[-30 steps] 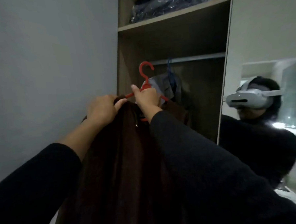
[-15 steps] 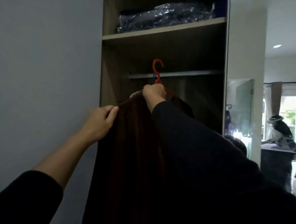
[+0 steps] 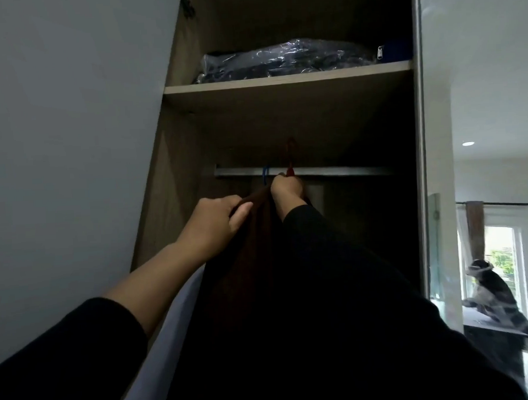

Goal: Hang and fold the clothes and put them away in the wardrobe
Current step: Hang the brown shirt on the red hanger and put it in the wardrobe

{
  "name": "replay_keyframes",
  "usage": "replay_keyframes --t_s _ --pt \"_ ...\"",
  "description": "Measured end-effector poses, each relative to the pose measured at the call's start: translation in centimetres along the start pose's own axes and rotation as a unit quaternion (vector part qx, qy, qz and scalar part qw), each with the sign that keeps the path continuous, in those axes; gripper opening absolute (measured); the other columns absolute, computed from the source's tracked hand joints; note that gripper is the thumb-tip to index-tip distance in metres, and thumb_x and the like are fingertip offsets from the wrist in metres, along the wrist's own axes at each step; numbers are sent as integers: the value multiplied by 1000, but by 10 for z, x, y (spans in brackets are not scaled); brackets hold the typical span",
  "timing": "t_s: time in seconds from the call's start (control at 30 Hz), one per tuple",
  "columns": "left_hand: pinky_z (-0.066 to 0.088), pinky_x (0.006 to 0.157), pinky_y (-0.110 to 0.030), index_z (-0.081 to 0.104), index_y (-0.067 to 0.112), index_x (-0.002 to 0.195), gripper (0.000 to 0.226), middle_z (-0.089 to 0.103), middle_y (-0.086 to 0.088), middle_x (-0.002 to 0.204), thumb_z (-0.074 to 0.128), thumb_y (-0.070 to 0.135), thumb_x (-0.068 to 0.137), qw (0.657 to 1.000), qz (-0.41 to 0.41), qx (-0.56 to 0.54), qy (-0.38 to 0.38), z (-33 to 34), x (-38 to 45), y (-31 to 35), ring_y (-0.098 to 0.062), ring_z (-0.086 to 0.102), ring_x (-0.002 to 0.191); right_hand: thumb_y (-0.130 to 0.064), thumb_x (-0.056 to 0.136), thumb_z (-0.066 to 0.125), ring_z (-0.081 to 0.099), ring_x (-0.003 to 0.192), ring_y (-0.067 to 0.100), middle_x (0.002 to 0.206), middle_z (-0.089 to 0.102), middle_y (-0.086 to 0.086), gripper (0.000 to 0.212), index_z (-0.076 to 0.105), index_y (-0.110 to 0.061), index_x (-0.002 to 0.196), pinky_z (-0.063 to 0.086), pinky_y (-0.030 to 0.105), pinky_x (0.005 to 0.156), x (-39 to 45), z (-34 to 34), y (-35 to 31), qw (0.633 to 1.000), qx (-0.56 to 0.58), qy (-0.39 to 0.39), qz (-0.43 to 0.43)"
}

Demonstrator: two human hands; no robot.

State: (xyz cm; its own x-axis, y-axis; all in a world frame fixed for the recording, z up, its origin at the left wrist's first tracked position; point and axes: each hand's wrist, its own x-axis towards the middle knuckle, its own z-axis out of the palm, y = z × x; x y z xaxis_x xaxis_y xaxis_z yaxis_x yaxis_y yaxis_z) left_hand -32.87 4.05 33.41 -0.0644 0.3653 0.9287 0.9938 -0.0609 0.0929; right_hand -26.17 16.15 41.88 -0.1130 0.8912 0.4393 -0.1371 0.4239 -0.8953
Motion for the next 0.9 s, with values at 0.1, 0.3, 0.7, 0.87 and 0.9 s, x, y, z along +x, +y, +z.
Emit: replay_keyframes --t_s 0.1,0.3,0.7,0.87,0.9 --pt "46 69 -32 65 8 101 33 69 -10 88 43 32 98 1000 10 20 -18 16 8 -2 -21 63 79 -28 96 46 58 109 25 126 58 9 38 54 -5 125 46 38 99 25 7 14 1000 -4 -23 -2" --pt "41 68 -29 63 9 97 33 65 -9 93 42 35 98 997 20 48 -59 39 22 -6 -17 56 77 -26 98 42 61 108 26 118 62 9 34 56 -6 121 50 33 92 43 -1 23 999 -28 -13 25" --pt "37 83 -29 64 10 99 34 66 -9 97 42 36 98 990 37 103 -89 67 31 -10 -23 59 94 -25 98 40 60 107 28 111 62 8 33 59 -7 118 48 36 95 67 -9 46 998 -53 -32 28" --pt "37 75 -26 65 12 101 32 68 -9 95 43 35 98 995 -9 67 -69 72 24 -11 -23 61 90 -24 100 38 53 121 32 132 55 17 39 53 -2 128 42 37 103 69 -14 57 995 -96 -19 1" --pt "40 77 -28 65 13 103 31 69 -10 96 44 35 98 996 -20 52 -63 71 20 -11 -23 62 91 -26 101 36 52 123 32 134 53 17 41 53 -3 129 40 37 105 65 -14 59 994 -110 -11 -10"
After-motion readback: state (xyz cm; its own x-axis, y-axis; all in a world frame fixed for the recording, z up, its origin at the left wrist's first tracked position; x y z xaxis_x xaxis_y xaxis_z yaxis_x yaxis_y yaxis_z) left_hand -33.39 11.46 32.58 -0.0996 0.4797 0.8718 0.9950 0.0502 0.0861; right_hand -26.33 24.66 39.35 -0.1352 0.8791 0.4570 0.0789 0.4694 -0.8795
